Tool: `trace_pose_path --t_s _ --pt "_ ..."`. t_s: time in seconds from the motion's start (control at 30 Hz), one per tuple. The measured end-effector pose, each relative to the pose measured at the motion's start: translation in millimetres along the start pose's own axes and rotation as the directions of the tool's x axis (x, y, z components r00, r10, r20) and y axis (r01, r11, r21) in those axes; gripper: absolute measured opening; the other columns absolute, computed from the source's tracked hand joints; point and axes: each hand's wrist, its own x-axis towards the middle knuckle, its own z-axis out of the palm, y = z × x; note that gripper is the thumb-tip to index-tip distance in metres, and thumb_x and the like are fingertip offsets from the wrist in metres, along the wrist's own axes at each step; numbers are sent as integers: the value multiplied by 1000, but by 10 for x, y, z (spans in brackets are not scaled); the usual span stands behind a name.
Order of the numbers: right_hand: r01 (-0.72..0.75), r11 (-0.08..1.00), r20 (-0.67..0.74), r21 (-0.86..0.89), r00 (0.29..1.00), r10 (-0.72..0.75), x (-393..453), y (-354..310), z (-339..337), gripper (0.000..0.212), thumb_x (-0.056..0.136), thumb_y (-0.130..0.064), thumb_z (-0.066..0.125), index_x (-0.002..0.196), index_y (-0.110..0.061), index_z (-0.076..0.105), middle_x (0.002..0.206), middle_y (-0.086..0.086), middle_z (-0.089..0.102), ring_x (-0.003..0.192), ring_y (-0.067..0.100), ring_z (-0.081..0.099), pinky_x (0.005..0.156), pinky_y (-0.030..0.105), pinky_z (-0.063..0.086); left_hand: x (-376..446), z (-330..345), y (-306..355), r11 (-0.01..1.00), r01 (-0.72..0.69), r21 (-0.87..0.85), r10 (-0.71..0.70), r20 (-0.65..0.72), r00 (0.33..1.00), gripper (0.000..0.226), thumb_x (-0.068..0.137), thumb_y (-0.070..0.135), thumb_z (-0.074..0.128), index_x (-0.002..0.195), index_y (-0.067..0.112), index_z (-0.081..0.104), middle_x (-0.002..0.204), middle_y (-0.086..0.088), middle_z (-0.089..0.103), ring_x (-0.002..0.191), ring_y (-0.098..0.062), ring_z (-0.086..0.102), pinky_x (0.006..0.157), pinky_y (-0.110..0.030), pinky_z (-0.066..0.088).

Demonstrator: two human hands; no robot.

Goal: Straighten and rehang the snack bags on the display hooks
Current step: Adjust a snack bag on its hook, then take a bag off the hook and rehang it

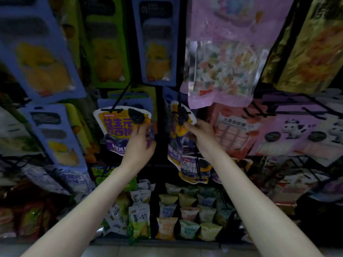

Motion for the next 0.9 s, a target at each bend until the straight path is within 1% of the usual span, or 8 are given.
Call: trace_pose_path --t_s 0.1,0.2,0.33,0.47,0.6,0.7,0.8,0.9 --pt "32 997 98 66 994 -38 -313 -81 -228 15 81 -9 61 94 -12 68 84 -2 73 77 10 67 75 22 53 54 -21 68 992 -103 -75 102 -19 995 52 89 26 55 136 15 36 132 -8 39 119 -24 43 95 -38 43" --pt "-10 997 174 75 985 -3 -603 -156 -495 24 66 -24 71 88 -14 74 86 2 73 76 13 69 71 24 56 63 102 204 958 -104 -268 145 138 980 61 86 51 53 138 29 28 136 1 43 122 -11 45 93 -28 41" --pt "-144 989 171 23 976 138 -907 -9 -852 27 63 -23 73 89 -14 73 83 3 73 72 13 69 63 23 55 -31 444 323 847 94 -523 90 315 945 54 78 44 70 122 33 41 105 17 60 87 6 61 75 -12 49" --pt "-315 948 -62 -45 948 312 -1168 381 -1349 19 83 -8 61 101 -6 66 82 2 73 72 12 68 65 22 54 -228 859 329 904 95 -416 119 461 880 23 71 45 63 88 31 58 78 13 64 74 -1 59 71 -30 50" --pt "-476 865 -207 -157 873 442 -1399 833 -1841 19 93 -12 56 107 -4 65 93 10 71 83 17 67 73 26 53 -459 1409 515 959 -51 -278 217 612 761 12 86 31 62 87 19 63 76 13 58 68 1 53 63 -28 41" --pt "-510 847 -320 -152 836 446 -1435 1046 -2200 11 94 -12 54 91 -11 65 83 2 69 81 17 66 64 18 49 -569 1866 709 978 -79 -193 190 669 719 20 93 24 55 85 9 64 68 4 55 58 -1 47 54 -18 31" --pt "-522 795 -392 -310 832 393 -1333 1328 -2584 10 92 -14 57 86 -6 58 83 10 61 91 31 61 70 30 43 -601 2314 791 996 -2 -87 67 747 662 29 95 23 51 84 2 66 68 -11 58 54 -9 44 51 -19 27" --pt "-518 693 -360 -502 853 377 -1195 1545 -2802 39 91 -24 59 125 -5 52 120 10 58 112 28 54 87 36 45 -550 2686 786 993 116 26 -95 761 641 28 97 22 47 82 3 63 69 -9 54 58 -14 44 49 -16 28"
